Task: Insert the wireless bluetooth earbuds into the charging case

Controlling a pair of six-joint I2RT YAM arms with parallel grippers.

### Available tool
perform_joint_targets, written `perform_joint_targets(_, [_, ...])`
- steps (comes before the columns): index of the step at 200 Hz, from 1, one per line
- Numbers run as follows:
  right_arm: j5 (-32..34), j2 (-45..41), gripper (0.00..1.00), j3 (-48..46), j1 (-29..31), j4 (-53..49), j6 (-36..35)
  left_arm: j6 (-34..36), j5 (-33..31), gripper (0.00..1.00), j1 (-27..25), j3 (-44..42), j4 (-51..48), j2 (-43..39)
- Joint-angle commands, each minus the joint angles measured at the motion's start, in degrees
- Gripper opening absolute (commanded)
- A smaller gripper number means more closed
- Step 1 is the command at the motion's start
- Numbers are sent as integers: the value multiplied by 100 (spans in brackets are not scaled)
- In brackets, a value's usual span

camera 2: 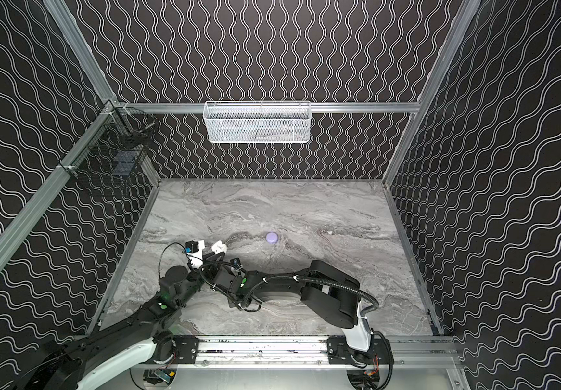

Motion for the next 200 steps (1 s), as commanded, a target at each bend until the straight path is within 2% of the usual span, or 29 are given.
perform_joint_targets(1, [104,-40,36,-22,-10,-195,-59,52,115,0,9,31,265,1])
perform_joint_targets(85, [78,-203,34,47,-18,-163,-257,41,80,0,10,31,264,30])
perform_joint_targets(200, [87,159,34,399,-89,-313,-364,43,-60,0,15,22,103,-97])
